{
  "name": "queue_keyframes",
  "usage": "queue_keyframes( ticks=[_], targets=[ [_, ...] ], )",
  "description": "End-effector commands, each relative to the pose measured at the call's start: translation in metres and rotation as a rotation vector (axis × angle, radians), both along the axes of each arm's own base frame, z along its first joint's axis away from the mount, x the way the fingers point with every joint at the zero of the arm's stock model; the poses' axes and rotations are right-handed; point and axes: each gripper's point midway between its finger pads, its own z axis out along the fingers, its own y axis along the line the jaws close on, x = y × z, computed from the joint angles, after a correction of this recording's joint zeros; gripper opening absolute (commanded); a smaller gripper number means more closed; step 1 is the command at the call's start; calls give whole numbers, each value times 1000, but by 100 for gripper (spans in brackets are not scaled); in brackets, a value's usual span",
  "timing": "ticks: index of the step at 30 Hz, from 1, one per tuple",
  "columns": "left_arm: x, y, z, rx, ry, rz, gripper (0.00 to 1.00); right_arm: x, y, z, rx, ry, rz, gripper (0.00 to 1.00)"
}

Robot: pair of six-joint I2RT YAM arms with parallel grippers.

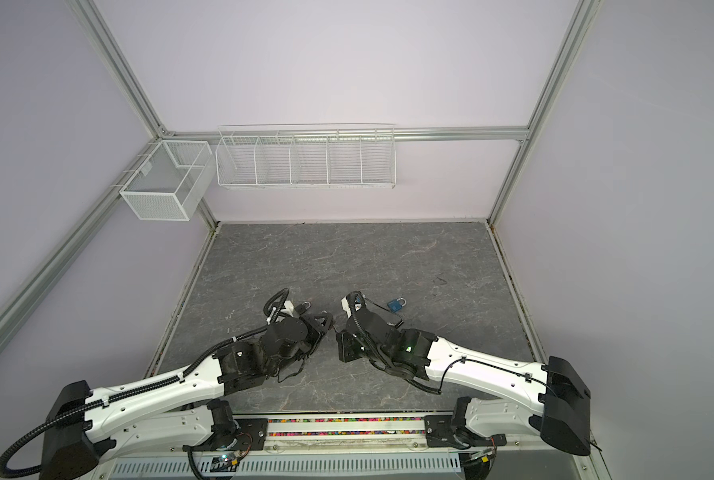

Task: Unlock with the key

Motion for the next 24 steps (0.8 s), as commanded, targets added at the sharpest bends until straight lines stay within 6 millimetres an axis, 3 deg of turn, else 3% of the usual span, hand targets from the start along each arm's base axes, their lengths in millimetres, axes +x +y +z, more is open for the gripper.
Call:
queue_keyframes(
  ticks=[1, 6, 15, 24],
  targets=[
    [-1, 1, 8, -14, -16, -2, 0, 1, 3, 6, 23, 14, -4, 7],
    [-1, 1, 9, 9, -29, -11, 0, 2, 1, 5, 8, 16, -6, 7],
    [-1, -1, 1, 109, -32, -51, 0, 9, 2, 32, 36, -7, 22, 7],
    [0, 0, -10, 140, -17, -44, 0, 16, -2, 44, 22, -12, 17, 7]
  ],
)
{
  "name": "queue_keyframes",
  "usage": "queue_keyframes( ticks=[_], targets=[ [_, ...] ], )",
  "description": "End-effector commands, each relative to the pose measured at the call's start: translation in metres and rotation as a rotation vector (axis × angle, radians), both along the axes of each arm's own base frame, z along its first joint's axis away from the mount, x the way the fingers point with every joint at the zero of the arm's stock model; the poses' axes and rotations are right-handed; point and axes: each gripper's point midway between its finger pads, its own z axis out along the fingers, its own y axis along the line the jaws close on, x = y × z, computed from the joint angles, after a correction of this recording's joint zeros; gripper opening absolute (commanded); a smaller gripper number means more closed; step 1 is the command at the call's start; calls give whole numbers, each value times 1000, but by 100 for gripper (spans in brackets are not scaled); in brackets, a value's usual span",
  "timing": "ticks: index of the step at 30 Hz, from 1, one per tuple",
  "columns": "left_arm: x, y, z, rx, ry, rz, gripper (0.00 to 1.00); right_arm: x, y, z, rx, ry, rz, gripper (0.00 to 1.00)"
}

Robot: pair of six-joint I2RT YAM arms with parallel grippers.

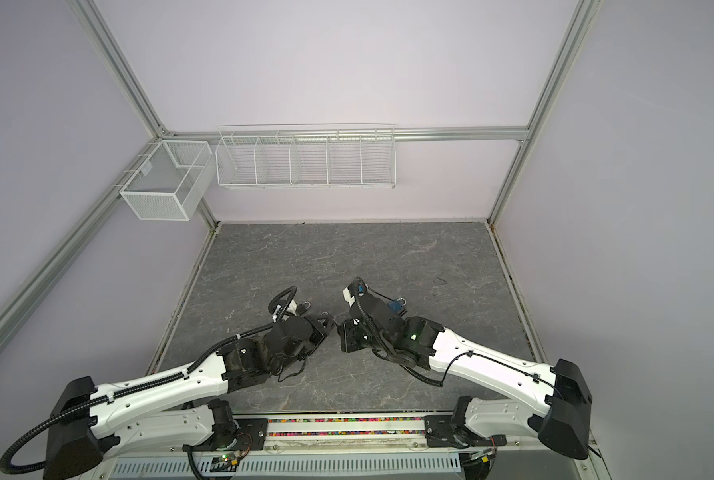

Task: Unlock with the key

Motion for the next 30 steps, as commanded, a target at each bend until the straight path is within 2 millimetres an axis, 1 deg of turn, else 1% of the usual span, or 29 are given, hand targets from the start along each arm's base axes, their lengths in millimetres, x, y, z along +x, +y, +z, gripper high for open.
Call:
queue_keyframes(
  ticks=[1, 5, 12, 17, 22, 27, 30],
  targets=[
    [0, 1, 1, 17, -1, 1, 0, 5, 2, 16, 13, -36, 4, 7],
    [1, 5, 3, 1, -7, 25, 0, 2, 1, 13, -14, -31, 29, 7],
    [8, 11, 18, -50, -34, 57, 0, -10, -2, -8, -56, 37, 66, 7],
    [10, 13, 31, -86, -54, 72, 0, -11, 1, -20, -72, 59, 71, 7],
    [11, 14, 36, -106, -54, 82, 0, -8, 7, -20, -59, 52, 76, 7],
    [10, 12, 36, -132, -44, 84, 0, 3, 8, -15, -53, 11, 39, 7],
    [9, 11, 35, -142, -37, 86, 0, 4, 13, -11, -34, 4, 36, 7]
  ],
)
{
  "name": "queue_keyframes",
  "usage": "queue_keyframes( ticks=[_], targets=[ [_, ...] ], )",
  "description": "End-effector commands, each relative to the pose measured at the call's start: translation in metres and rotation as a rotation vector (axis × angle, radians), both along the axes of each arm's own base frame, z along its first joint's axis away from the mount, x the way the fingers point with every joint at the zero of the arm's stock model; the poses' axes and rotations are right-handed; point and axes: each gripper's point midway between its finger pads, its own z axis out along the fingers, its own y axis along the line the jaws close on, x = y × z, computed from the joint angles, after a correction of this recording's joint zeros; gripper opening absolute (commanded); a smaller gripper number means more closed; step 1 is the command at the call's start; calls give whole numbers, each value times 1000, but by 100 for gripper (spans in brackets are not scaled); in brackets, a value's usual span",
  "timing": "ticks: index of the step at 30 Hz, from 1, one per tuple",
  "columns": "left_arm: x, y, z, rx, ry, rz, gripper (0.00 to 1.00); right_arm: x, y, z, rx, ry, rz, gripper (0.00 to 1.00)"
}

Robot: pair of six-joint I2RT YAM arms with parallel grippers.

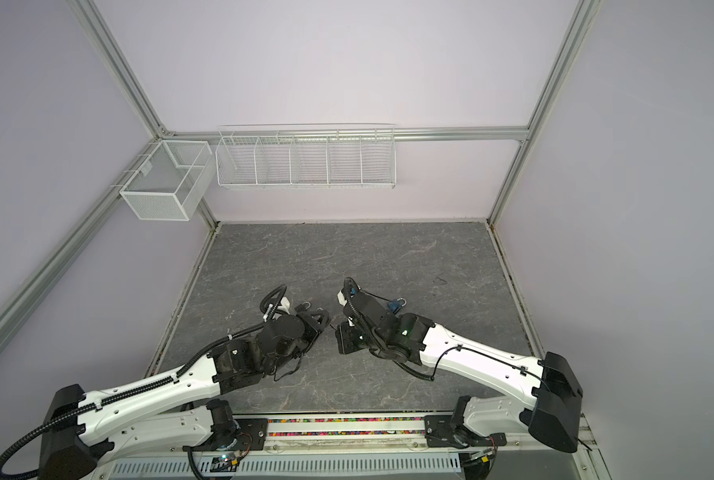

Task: Unlock with the key

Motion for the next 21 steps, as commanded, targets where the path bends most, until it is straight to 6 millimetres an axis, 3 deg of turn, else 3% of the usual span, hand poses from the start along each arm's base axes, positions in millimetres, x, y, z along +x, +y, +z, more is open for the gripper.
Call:
queue_keyframes(
  ticks=[1, 21],
  targets=[
    [5, 1, 13, -65, -15, 34, 0, 8, 7, 10, 34, -37, -12, 7],
    [6, 3, 6, -68, 10, 64, 0, 6, 17, 26, 87, -56, -18, 7]
  ],
)
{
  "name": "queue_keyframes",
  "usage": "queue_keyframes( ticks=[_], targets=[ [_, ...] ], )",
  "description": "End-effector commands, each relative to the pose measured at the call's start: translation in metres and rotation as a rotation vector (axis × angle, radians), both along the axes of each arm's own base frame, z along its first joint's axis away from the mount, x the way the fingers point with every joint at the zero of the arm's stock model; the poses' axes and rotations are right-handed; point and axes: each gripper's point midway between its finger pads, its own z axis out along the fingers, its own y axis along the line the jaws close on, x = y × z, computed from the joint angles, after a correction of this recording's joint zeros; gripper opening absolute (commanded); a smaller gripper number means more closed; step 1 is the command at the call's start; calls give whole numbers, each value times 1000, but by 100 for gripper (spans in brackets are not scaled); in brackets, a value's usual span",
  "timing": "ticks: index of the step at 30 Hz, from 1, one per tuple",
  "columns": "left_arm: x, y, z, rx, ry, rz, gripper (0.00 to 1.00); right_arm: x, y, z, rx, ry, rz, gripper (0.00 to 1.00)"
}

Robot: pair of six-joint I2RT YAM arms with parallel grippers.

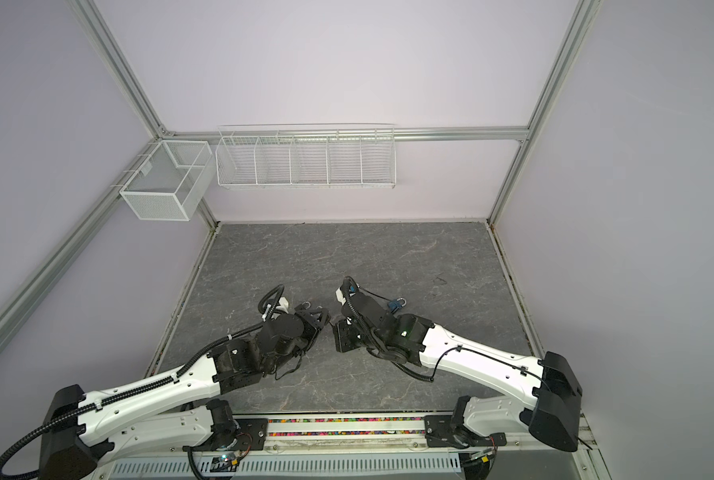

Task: Unlock with the key

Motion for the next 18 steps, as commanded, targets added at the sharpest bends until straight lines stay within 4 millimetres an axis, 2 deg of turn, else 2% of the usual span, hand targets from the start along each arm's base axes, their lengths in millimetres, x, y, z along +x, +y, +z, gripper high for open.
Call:
queue_keyframes(
  ticks=[1, 5, 13, 18],
  targets=[
    [3, 3, 4, -22, -4, 30, 0, 4, 10, 15, 54, -15, -12, 7],
    [2, 1, 8, -39, -6, 20, 0, 10, 1, 6, 11, -18, -52, 7],
    [-1, -7, 10, -68, 9, -13, 0, 22, -2, 8, -22, -73, -114, 7],
    [-4, -21, 15, -106, 21, -55, 0, 20, 17, 19, 69, -59, -82, 7]
  ],
)
